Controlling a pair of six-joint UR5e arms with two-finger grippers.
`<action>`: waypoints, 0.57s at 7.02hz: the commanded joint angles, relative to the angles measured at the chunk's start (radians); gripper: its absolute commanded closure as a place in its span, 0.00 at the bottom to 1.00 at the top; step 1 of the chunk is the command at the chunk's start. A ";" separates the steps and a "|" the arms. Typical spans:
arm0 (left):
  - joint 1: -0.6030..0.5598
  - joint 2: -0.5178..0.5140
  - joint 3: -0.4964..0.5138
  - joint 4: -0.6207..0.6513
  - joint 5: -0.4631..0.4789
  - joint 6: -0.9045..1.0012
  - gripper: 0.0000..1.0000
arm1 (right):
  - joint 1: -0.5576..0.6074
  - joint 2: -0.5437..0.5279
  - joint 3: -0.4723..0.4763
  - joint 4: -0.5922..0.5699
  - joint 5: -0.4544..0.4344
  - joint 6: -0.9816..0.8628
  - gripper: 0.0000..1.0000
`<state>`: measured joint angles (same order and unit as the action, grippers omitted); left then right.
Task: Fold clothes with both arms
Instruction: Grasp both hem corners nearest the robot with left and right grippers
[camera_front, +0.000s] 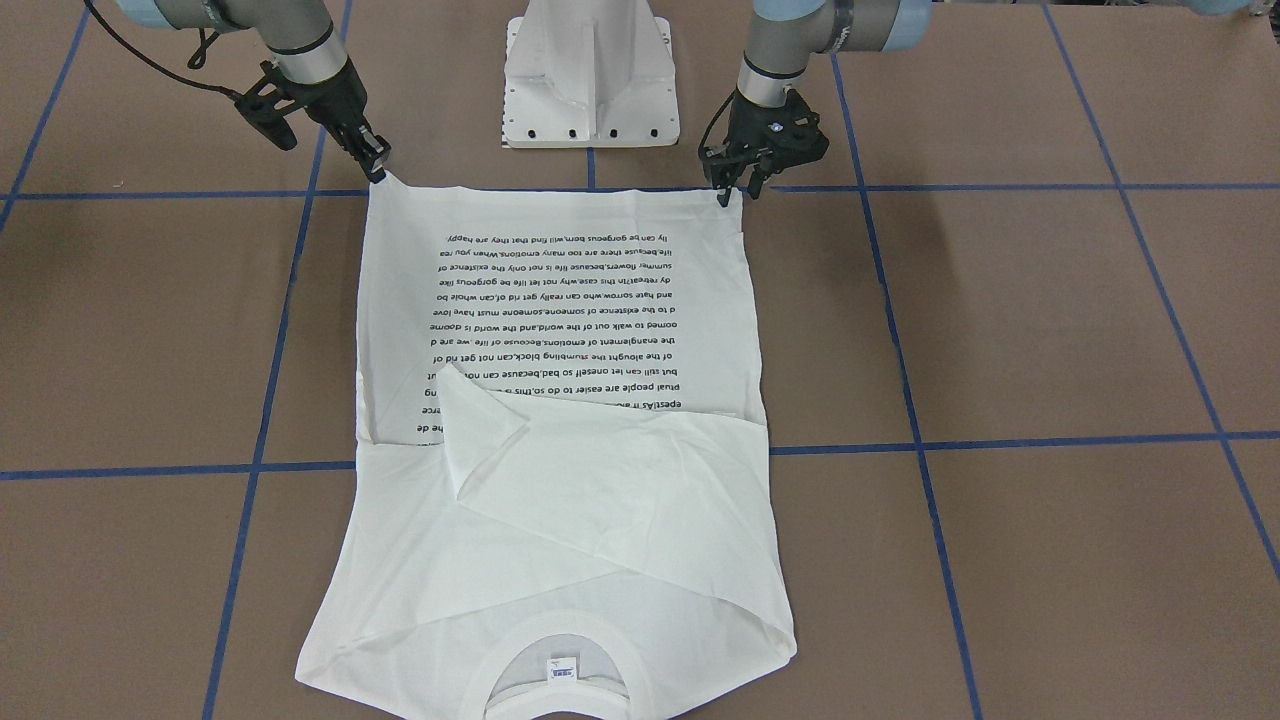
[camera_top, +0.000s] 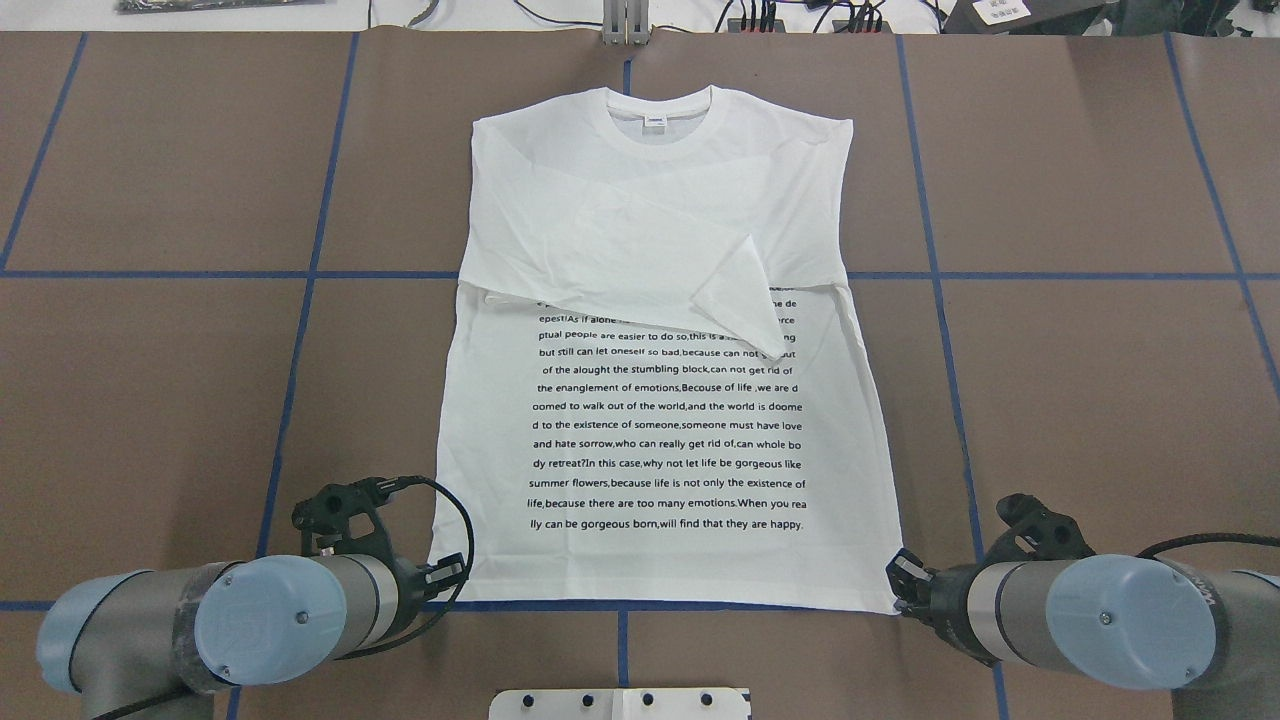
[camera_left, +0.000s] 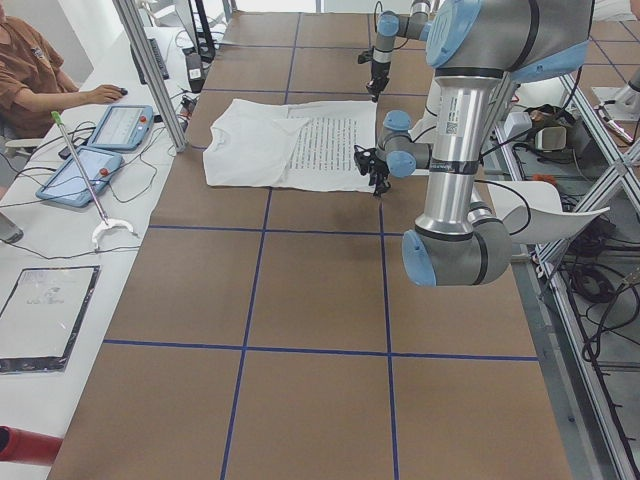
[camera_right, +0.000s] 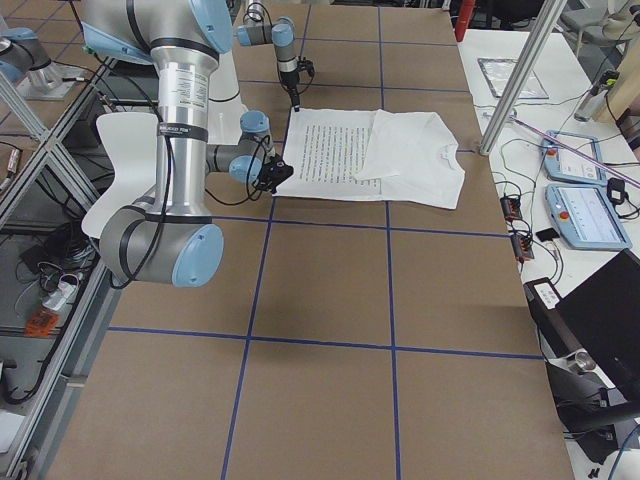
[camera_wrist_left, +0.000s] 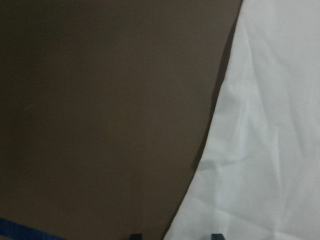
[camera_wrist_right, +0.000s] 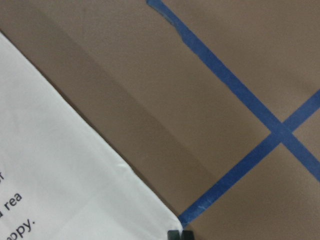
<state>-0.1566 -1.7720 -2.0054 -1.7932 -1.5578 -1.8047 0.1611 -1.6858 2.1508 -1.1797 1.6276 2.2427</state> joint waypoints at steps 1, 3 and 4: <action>0.011 -0.001 0.000 0.002 -0.007 -0.030 0.61 | 0.000 0.000 0.000 0.000 0.002 0.000 1.00; 0.017 -0.003 -0.001 0.006 -0.007 -0.060 1.00 | 0.000 -0.003 -0.002 0.000 0.002 0.000 1.00; 0.016 -0.001 -0.010 0.006 -0.007 -0.061 1.00 | 0.000 -0.002 -0.005 0.002 0.002 0.000 1.00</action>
<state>-0.1414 -1.7742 -2.0086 -1.7881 -1.5646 -1.8556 0.1610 -1.6883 2.1488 -1.1793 1.6290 2.2427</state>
